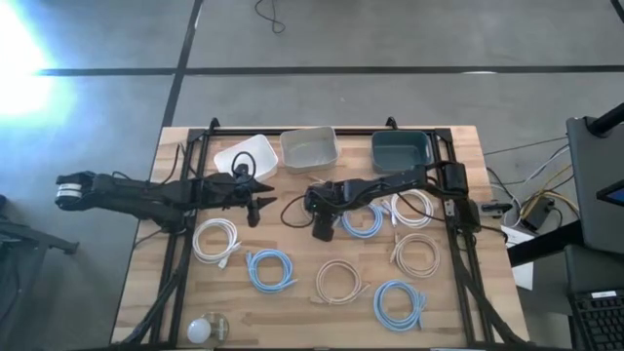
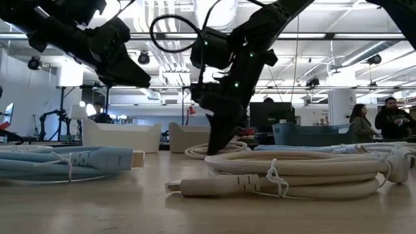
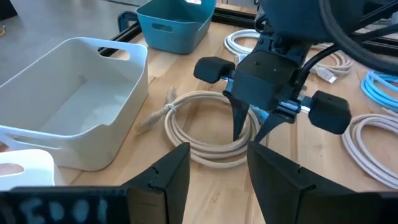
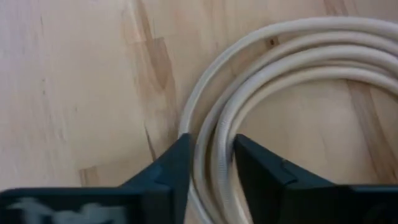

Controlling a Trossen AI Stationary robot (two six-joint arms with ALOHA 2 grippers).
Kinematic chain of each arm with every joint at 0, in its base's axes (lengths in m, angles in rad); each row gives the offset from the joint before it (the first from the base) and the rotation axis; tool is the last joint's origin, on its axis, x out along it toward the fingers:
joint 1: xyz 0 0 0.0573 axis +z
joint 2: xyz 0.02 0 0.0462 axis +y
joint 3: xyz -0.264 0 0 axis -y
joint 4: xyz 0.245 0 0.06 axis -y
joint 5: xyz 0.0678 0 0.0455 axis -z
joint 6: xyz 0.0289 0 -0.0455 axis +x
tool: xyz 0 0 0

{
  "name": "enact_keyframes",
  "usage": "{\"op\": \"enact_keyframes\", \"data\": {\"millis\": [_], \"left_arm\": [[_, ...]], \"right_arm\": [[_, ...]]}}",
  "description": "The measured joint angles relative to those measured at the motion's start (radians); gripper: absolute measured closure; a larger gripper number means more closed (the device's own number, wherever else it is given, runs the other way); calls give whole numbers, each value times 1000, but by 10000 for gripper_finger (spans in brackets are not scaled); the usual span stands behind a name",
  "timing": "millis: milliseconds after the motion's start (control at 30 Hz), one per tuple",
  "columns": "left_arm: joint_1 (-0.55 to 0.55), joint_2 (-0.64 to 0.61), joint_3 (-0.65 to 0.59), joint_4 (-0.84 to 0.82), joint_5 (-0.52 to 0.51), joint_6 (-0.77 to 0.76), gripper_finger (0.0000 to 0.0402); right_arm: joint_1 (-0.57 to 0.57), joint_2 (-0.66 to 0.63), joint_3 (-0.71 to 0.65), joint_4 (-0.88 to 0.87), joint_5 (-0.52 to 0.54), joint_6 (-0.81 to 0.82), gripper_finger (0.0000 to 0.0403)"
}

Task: Sort HDMI cables
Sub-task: Put the top light brown HDMI cable into the gray bin

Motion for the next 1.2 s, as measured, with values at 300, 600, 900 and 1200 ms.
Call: {"op": "enact_keyframes", "data": {"millis": [300, 600, 900, 1200], "left_arm": [[0, 0, 0, -1, 0, 0, 236], [0, 0, 0, 0, 0, 1, 236], [0, 0, 0, 7, -3, 2, 236], [0, 0, 0, 10, -4, 21, 236]], "right_arm": [[3, -8, 0, -6, -4, -7, 386], [22, -129, 14, -6, 45, -64, 388], [8, -240, 12, 213, 272, -259, 389], [-82, -151, 6, 544, 292, -290, 389]]}}
